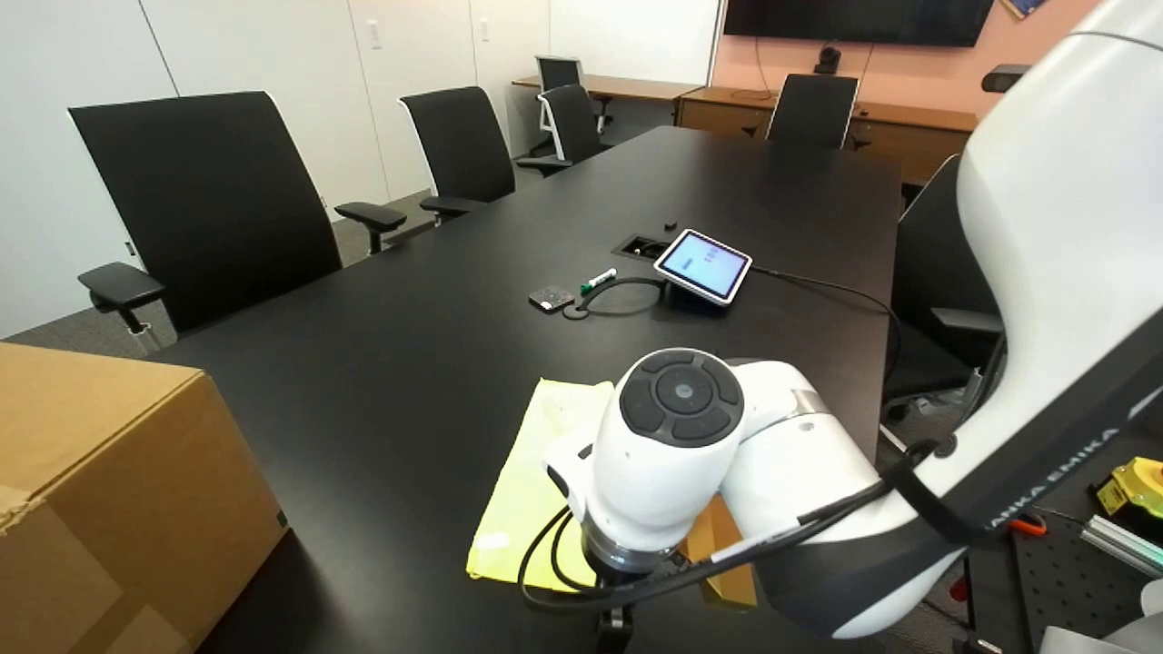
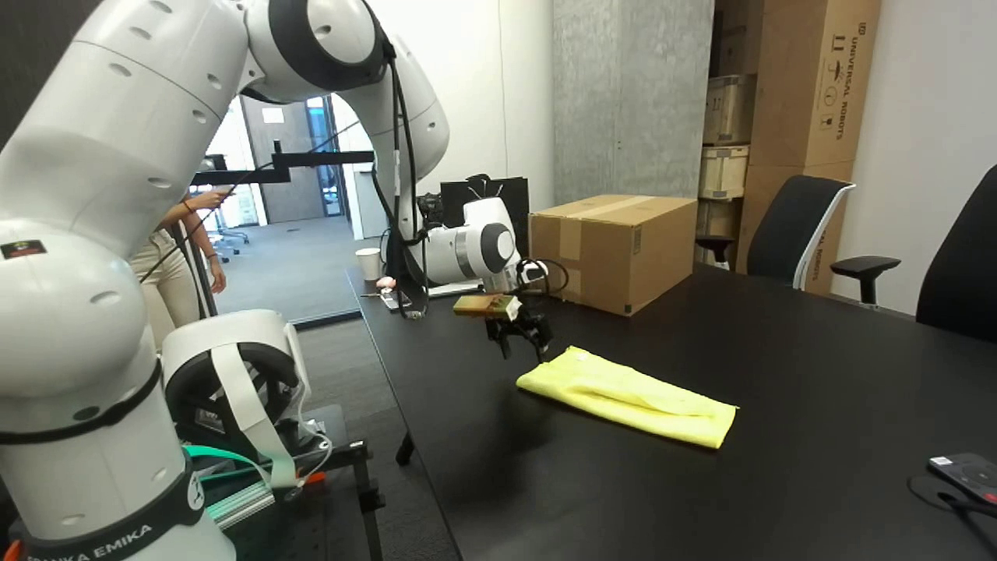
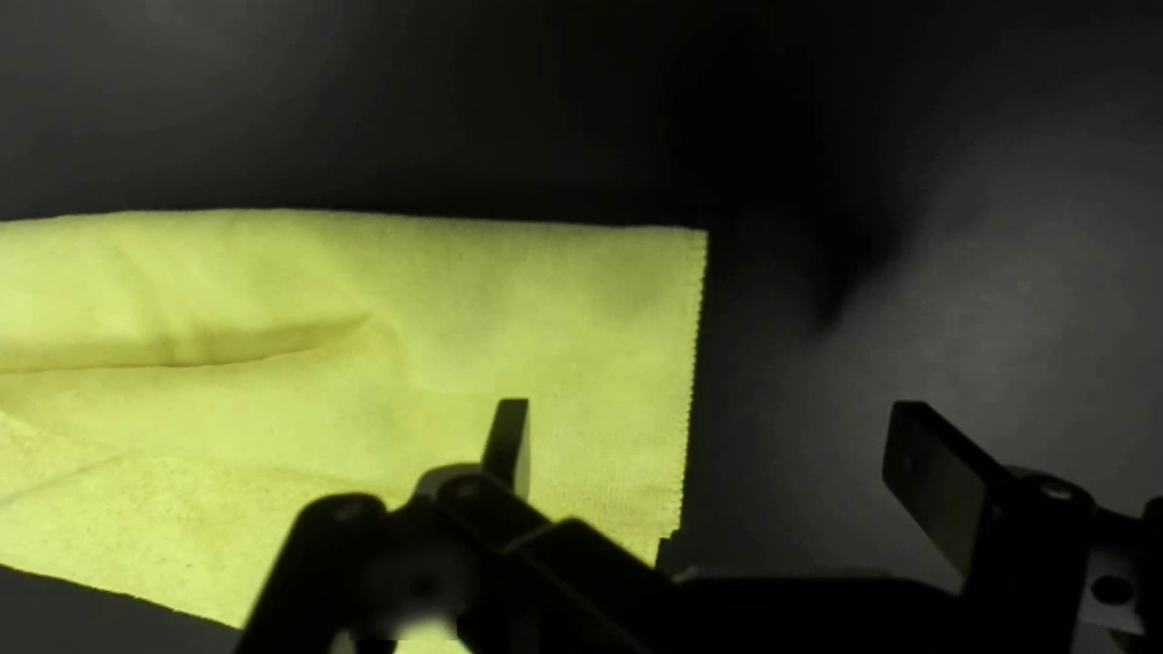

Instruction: Fold the yellow towel in half

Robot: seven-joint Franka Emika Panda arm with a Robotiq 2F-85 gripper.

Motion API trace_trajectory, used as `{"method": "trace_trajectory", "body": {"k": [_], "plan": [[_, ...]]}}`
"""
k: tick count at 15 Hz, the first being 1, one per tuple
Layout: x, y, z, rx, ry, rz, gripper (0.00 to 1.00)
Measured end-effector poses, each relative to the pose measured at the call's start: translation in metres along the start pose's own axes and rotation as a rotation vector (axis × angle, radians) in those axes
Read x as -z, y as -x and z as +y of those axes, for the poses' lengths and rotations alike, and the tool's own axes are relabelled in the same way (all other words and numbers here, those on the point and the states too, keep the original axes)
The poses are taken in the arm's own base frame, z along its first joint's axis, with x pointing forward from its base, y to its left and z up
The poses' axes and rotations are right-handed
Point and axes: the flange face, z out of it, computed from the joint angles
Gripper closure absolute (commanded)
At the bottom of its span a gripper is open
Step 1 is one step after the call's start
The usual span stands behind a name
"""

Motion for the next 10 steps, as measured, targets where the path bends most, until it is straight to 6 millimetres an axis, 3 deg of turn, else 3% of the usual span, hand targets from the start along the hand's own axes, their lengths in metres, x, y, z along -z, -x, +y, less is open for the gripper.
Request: {"method": "trace_trajectory", "body": {"k": [5, 10], "plan": [[-0.001, 0.003, -0.031, -0.080, 0.022, 0.002, 0.00], [-0.006, 0.006, -0.029, -0.116, 0.072, 0.003, 0.00]]}}
